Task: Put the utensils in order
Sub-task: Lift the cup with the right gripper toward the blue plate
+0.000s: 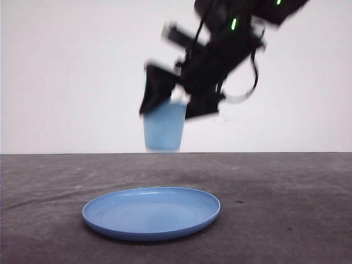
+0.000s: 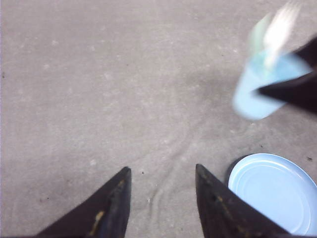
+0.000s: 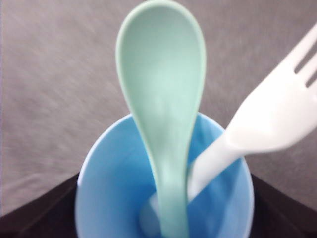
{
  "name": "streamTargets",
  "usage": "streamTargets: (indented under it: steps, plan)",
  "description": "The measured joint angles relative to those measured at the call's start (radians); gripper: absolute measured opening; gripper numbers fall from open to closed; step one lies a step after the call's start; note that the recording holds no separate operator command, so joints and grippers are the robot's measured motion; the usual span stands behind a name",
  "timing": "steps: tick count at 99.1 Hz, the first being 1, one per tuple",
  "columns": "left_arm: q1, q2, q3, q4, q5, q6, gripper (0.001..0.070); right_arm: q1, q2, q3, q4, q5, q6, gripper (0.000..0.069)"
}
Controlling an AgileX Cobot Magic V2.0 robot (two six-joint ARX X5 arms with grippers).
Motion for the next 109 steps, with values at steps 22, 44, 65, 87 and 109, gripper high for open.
streamTargets:
  steps: [22, 44, 65, 87, 109]
  plan:
    - [0.0, 0.0, 0.0, 0.0, 0.0, 0.0, 0.0236, 0.042, -0.192, -0.063, -0.119, 0.045, -0.011, 0.0512]
    - [0.0, 0.0, 0.0, 0.0, 0.0, 0.0, 0.0236, 0.12, -0.384, -0.238, -0.128, 0.127, -0.013, 0.0512]
    - [0.0, 0.0, 0.0, -0.002, 0.0, 0.0, 0.0236, 0.171, -0.444, -0.347, -0.129, 0.132, -0.002, 0.0512]
    - [0.0, 0.0, 0.0, -0.009, 0.0, 0.0, 0.0236, 0.205, -0.404, -0.406, -0.048, 0.152, -0.001, 0.0512]
    - [0.001, 0.0, 0.0, -0.01, 0.0, 0.0, 0.0236, 0.224, -0.317, -0.41, 0.044, 0.152, 0.003, 0.0512]
